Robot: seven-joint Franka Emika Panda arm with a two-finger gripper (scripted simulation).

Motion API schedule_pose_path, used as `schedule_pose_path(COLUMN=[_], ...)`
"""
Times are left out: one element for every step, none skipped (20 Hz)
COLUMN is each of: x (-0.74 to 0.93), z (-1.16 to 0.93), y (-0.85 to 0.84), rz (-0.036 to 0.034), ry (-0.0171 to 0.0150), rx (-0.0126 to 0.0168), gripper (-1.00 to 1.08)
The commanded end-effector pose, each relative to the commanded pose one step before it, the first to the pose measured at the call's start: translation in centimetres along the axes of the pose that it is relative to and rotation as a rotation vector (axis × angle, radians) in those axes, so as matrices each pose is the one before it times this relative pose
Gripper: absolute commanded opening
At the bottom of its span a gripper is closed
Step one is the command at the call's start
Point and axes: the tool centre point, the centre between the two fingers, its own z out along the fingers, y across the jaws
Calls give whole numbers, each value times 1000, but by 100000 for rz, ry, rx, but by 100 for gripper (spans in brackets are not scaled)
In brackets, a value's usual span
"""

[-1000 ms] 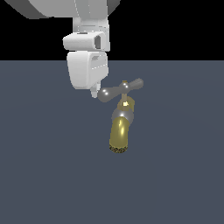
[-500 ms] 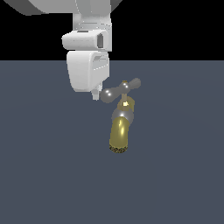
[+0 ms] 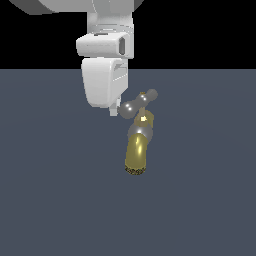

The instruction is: Turn on the faucet by rotating a designated handle.

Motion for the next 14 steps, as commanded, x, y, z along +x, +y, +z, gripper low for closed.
schedule_pose_path(x=[2498,513,503,519,528,526,530,534,533,548,548,553,563,0], z=[18,1,0,1,2,1,0,0,-1,0,-1,-1,-1,0], y=[8,55,59,56,55,56,56,56,57,55,56,56,54,0], rz=[2863,97,68,97,108,97,97,97,84,108,97,97,108,0], ry=[68,1,1,2,2,2,2,3,3,4,4,5,6,0], rx=[-213,-12,-9,-12,-13,-12,-12,-12,-10,-13,-11,-11,-12,0], gripper=[-100,-100,-100,-100,-100,-100,-100,-100,-100,-100,-100,-100,-100,-100])
